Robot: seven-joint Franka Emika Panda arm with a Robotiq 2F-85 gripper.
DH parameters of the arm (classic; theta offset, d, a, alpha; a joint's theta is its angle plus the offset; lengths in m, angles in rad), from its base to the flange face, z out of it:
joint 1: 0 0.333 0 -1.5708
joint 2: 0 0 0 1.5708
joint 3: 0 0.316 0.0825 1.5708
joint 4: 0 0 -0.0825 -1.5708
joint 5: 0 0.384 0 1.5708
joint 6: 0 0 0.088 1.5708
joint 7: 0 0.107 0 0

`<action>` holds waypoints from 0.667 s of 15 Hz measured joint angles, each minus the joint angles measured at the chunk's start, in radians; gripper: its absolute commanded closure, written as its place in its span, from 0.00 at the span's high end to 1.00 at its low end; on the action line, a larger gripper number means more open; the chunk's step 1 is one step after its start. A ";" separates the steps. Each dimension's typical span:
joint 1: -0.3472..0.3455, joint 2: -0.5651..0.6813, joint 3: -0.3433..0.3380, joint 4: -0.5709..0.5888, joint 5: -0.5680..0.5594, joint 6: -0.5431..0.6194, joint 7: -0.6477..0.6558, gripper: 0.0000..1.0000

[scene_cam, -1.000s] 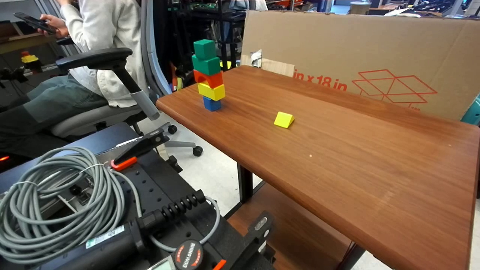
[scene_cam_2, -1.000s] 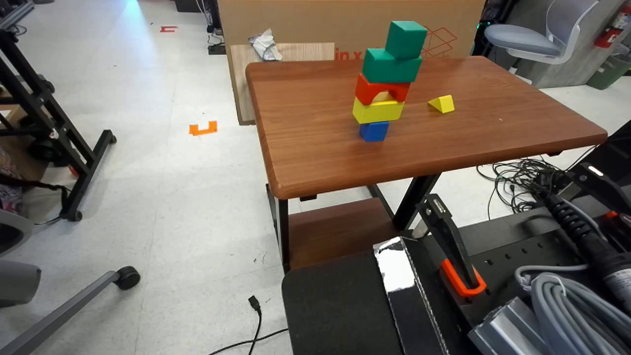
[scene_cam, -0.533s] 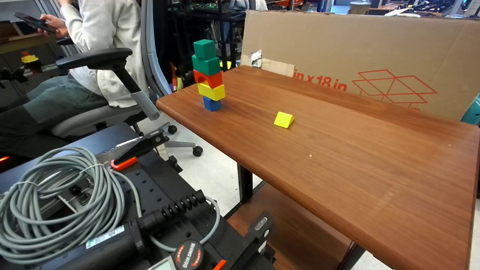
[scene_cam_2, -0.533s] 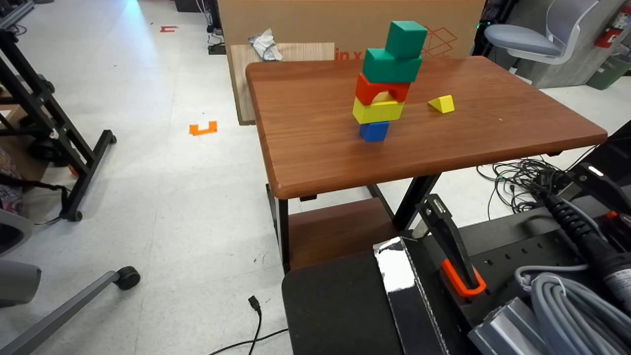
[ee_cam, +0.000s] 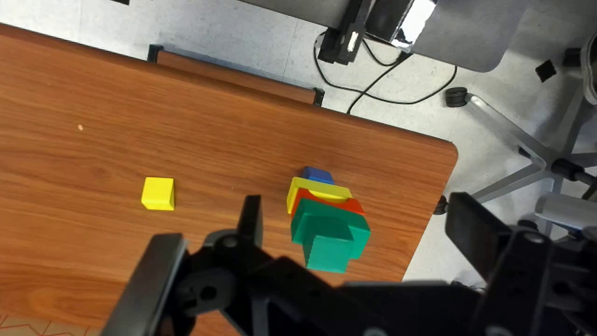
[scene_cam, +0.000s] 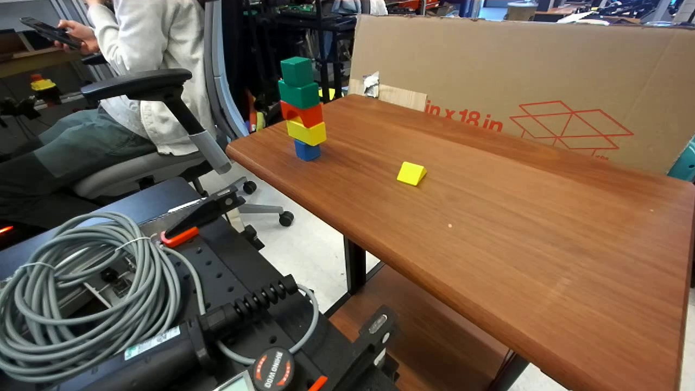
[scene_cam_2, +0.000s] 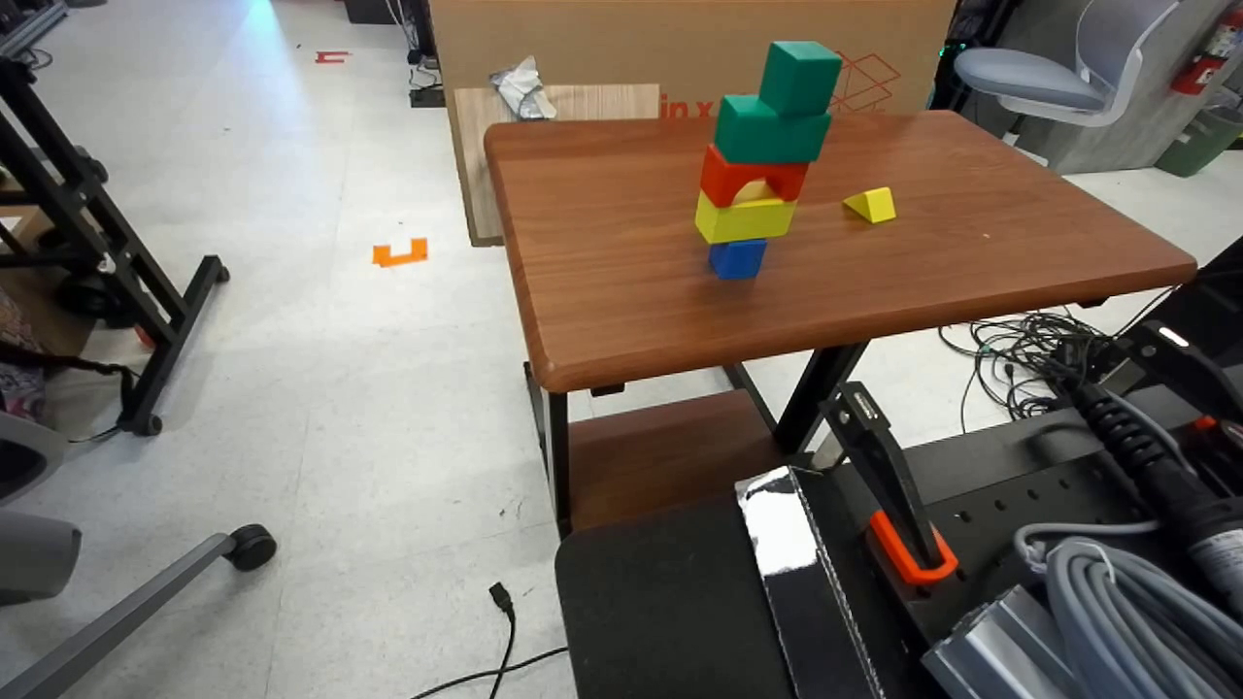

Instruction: Remove the green cube from the top of the stacked blocks

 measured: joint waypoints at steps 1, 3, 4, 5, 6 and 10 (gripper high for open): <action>0.000 0.031 0.018 0.019 0.000 0.001 0.028 1.00; 0.001 0.088 0.046 0.055 0.000 0.002 0.060 1.00; 0.001 0.117 0.057 0.074 -0.001 0.002 0.074 1.00; 0.001 0.144 0.065 0.092 -0.002 0.002 0.085 1.00; 0.001 0.168 0.070 0.110 -0.004 0.002 0.097 1.00; 0.000 0.242 0.074 0.172 -0.025 0.002 0.138 1.00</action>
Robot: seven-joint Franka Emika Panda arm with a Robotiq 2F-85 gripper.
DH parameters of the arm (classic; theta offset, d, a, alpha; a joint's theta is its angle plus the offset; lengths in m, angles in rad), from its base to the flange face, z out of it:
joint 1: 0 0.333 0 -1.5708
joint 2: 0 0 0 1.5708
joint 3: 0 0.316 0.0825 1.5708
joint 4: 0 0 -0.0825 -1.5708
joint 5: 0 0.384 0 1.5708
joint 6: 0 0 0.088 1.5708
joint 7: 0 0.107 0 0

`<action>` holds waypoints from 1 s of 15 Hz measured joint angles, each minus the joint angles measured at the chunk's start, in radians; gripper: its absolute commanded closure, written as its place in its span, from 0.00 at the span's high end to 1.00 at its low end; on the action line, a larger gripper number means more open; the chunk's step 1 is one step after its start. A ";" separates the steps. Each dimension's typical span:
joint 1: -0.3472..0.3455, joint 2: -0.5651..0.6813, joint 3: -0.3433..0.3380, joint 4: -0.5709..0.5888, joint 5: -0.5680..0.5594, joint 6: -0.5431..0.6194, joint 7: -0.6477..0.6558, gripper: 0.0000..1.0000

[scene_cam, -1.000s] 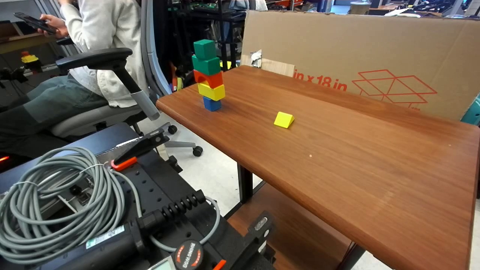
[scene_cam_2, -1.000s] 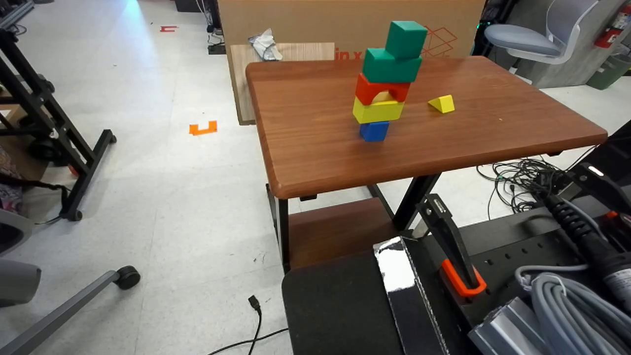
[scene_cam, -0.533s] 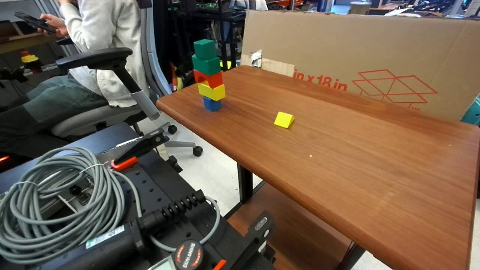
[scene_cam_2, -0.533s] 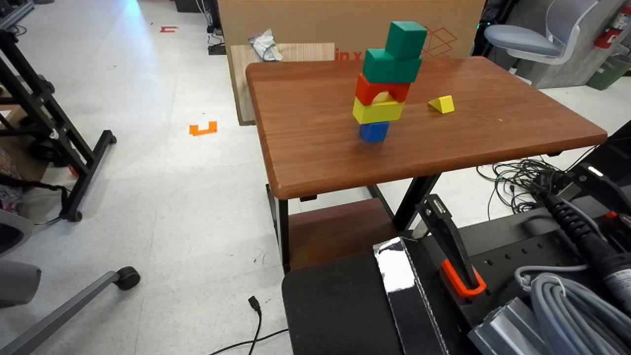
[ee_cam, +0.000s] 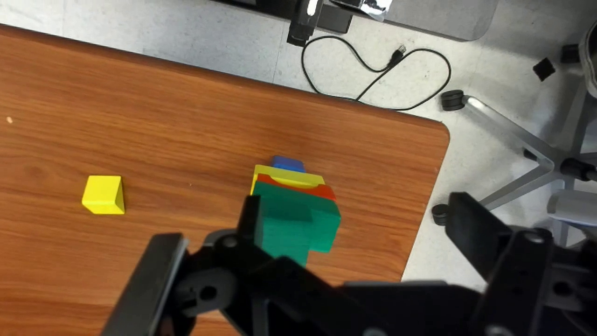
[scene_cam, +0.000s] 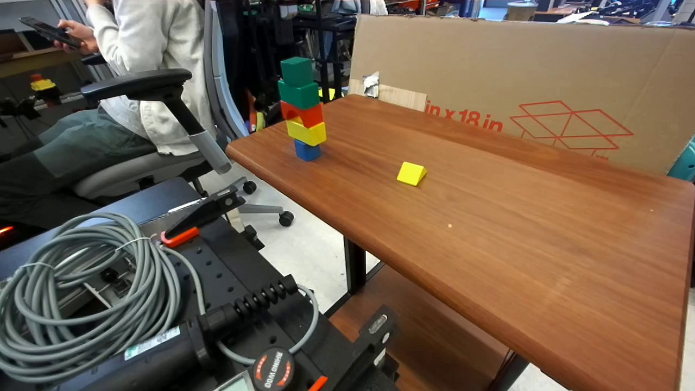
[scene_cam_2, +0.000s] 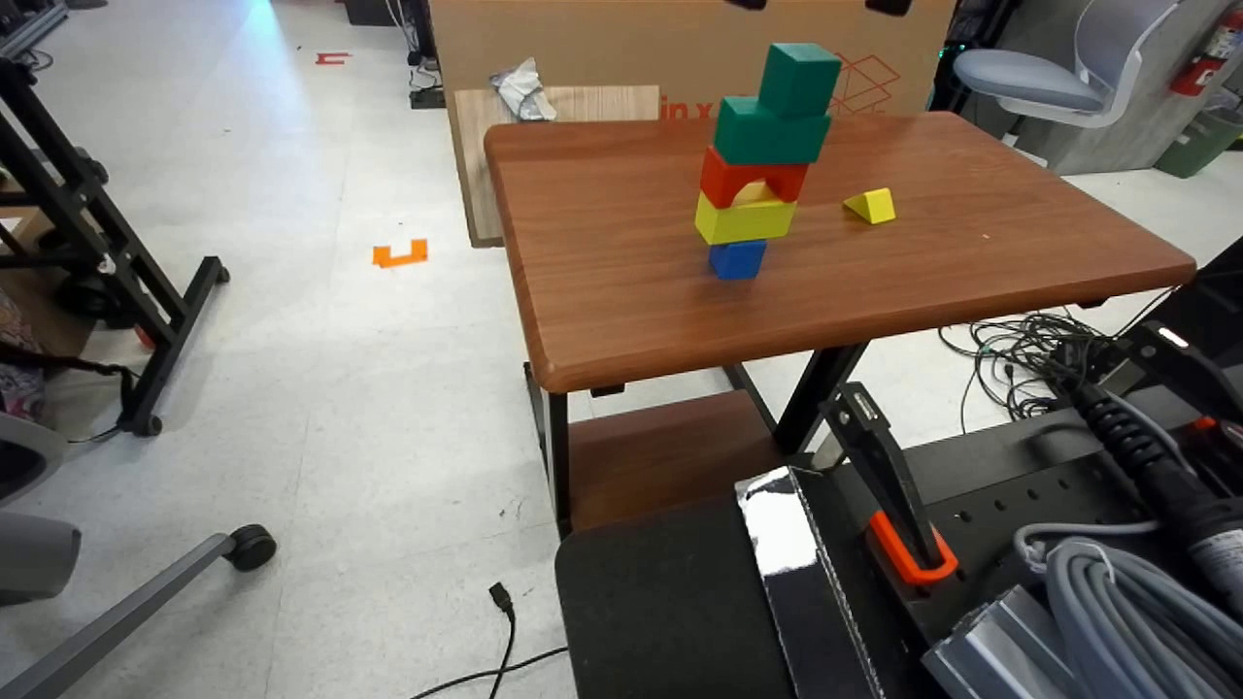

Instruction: Remove the green cube from the top of the stacked blocks

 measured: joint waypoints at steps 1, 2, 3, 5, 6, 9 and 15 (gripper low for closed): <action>-0.001 0.010 0.000 0.010 -0.014 0.000 0.009 1.00; -0.002 0.020 0.000 0.019 -0.035 0.000 0.021 1.00; -0.003 0.027 0.000 0.025 -0.057 0.000 0.034 1.00; -0.003 0.042 -0.001 0.034 -0.110 -0.001 0.068 1.00; -0.003 0.050 -0.002 0.039 -0.136 -0.003 0.091 1.00; -0.004 0.078 -0.005 0.055 -0.170 -0.007 0.129 1.00; -0.004 0.131 -0.015 0.096 -0.170 -0.007 0.149 0.50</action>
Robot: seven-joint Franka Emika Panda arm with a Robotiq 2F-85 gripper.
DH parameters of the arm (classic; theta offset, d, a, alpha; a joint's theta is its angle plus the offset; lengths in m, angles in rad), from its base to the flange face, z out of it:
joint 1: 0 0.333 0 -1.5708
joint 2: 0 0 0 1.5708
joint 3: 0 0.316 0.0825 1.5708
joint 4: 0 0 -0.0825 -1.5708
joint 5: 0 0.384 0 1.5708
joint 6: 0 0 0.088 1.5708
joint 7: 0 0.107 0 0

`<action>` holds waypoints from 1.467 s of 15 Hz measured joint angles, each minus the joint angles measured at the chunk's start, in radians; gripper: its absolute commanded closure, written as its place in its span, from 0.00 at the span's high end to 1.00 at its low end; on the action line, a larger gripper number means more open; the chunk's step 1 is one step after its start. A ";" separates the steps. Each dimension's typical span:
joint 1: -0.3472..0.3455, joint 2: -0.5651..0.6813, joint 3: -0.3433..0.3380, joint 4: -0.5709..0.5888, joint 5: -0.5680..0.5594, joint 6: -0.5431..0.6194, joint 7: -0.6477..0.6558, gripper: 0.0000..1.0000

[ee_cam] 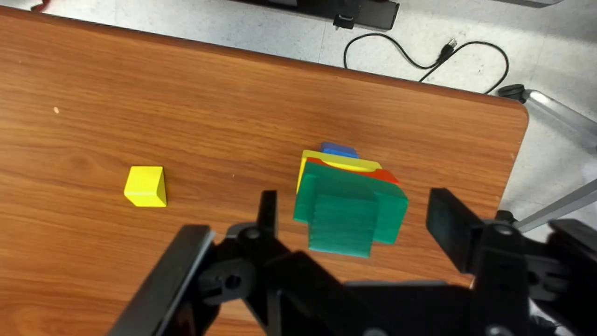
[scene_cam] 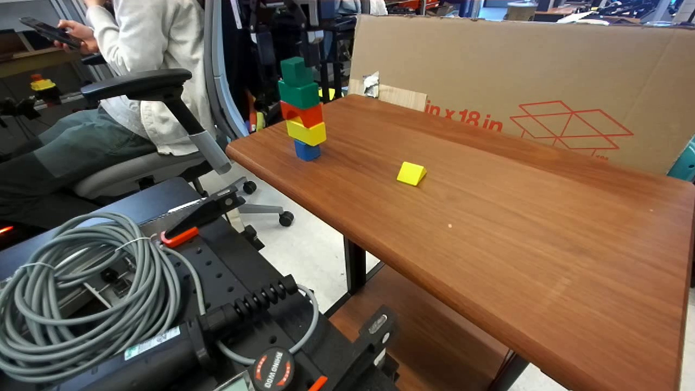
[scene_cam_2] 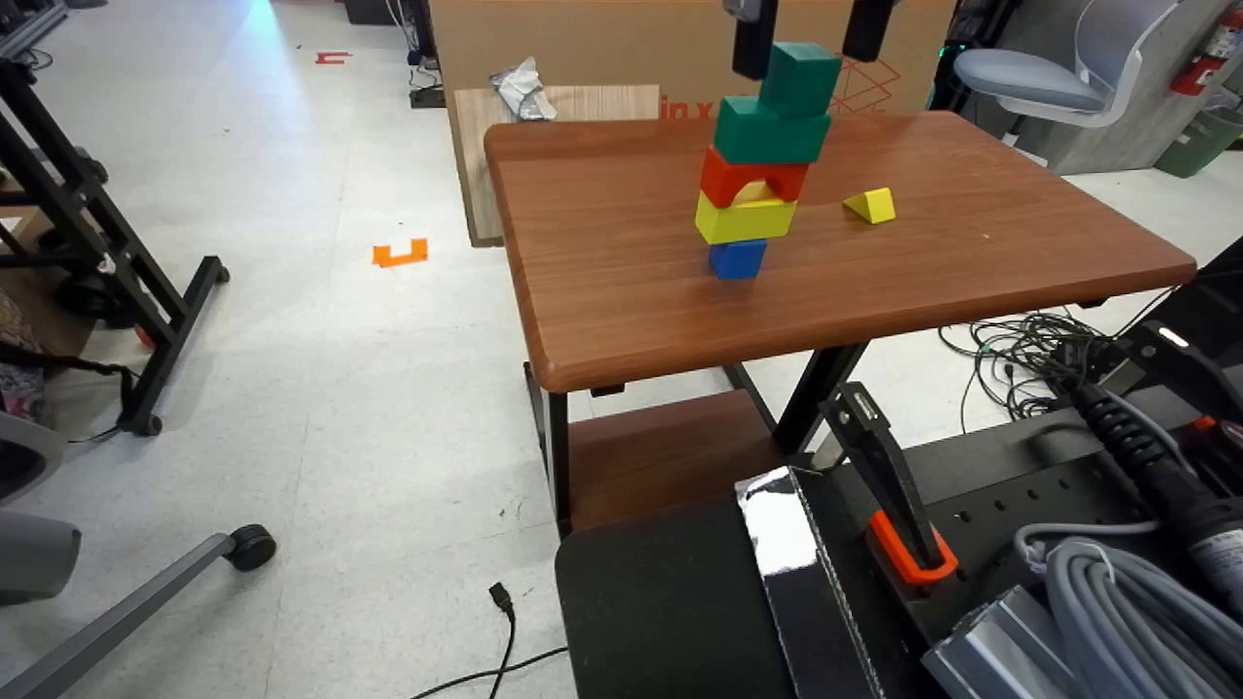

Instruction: Remove the green cube from the top of the stacked blocks

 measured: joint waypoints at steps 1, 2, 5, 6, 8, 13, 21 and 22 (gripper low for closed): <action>0.000 0.005 -0.002 0.006 0.000 0.000 0.002 0.42; -0.001 0.007 -0.005 0.012 0.001 0.000 0.004 0.35; -0.004 0.008 -0.011 0.023 0.001 0.000 0.009 0.13; -0.005 0.008 -0.014 0.026 0.001 0.000 0.012 0.08; -0.008 0.007 -0.020 0.033 0.001 0.000 0.021 0.08; -0.049 -0.014 -0.050 0.054 0.012 0.000 0.021 0.08; -0.167 0.035 -0.158 0.100 -0.002 0.009 -0.015 0.08; -0.180 0.062 -0.169 0.109 -0.003 0.023 -0.034 0.08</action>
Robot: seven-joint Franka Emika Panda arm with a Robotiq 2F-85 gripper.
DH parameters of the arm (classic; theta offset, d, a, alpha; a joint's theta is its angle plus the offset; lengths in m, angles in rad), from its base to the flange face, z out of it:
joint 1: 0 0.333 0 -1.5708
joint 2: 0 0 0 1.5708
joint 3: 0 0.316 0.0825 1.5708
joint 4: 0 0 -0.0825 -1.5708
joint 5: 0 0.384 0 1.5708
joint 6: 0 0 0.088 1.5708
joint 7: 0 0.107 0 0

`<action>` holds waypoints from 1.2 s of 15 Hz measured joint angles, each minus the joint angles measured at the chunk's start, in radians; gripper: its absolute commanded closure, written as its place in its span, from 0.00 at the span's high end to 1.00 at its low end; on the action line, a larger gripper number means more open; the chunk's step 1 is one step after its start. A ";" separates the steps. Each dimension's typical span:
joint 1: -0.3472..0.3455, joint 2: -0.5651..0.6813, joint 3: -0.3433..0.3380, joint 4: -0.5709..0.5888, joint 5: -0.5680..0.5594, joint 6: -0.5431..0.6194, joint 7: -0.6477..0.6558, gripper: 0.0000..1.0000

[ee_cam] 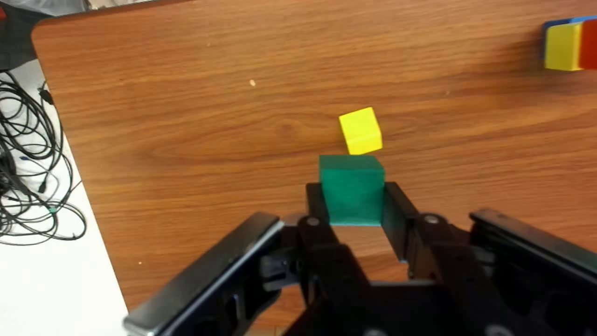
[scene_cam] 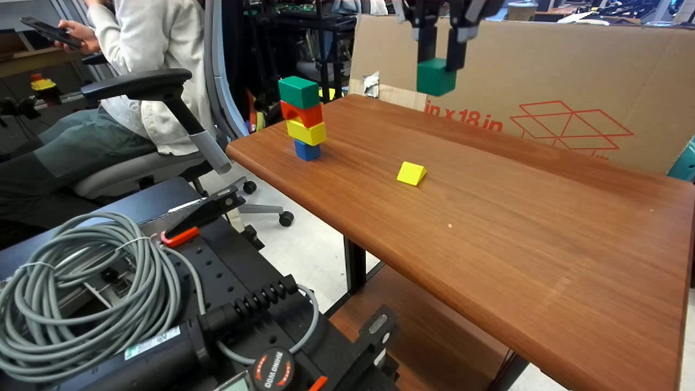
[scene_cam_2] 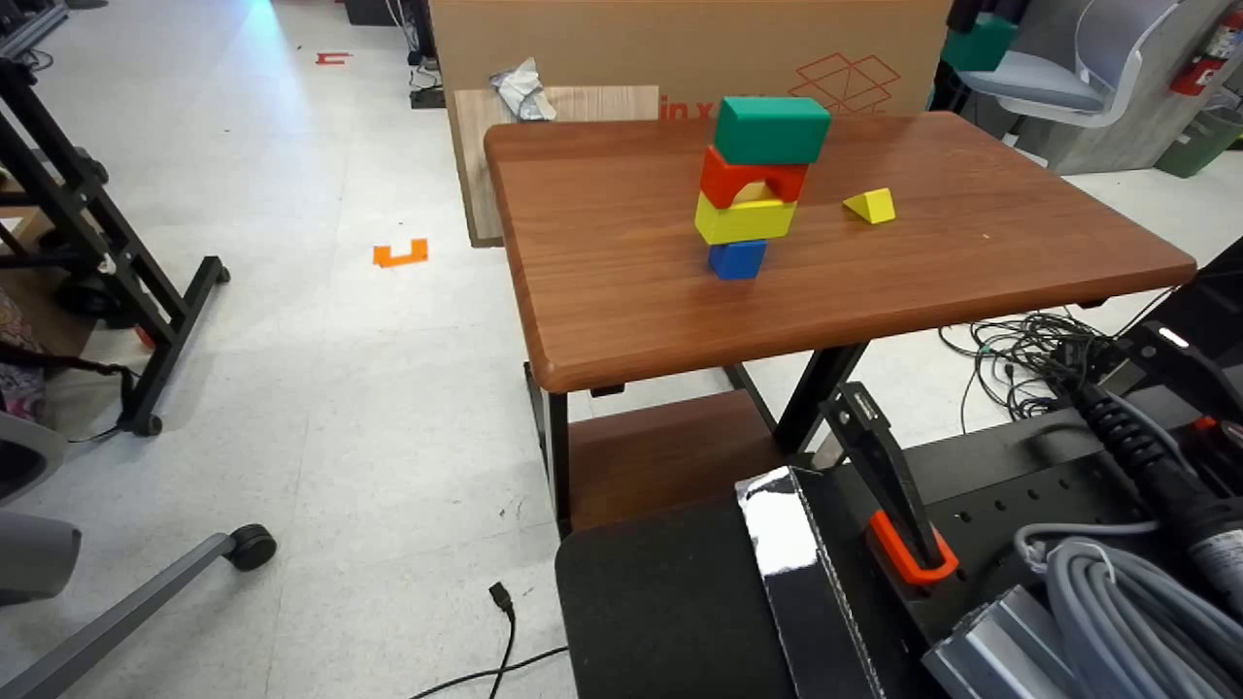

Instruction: Remove the green cube from the top of the stacked blocks

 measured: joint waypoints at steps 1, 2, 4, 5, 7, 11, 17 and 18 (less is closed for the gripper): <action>-0.010 0.030 -0.011 0.008 -0.003 0.028 -0.019 0.08; -0.019 0.065 -0.020 0.016 -0.007 0.062 -0.036 0.08; -0.034 0.140 -0.032 0.039 -0.008 0.119 -0.071 0.08; -0.041 0.177 -0.036 0.055 -0.008 0.136 -0.086 0.08; -0.056 0.249 -0.036 0.097 0.002 0.144 -0.123 0.08; -0.078 0.356 -0.035 0.187 0.009 0.142 -0.183 0.58; -0.081 0.381 -0.017 0.231 0.009 0.146 -0.235 0.94; -0.080 0.372 -0.009 0.228 0.009 0.150 -0.245 0.99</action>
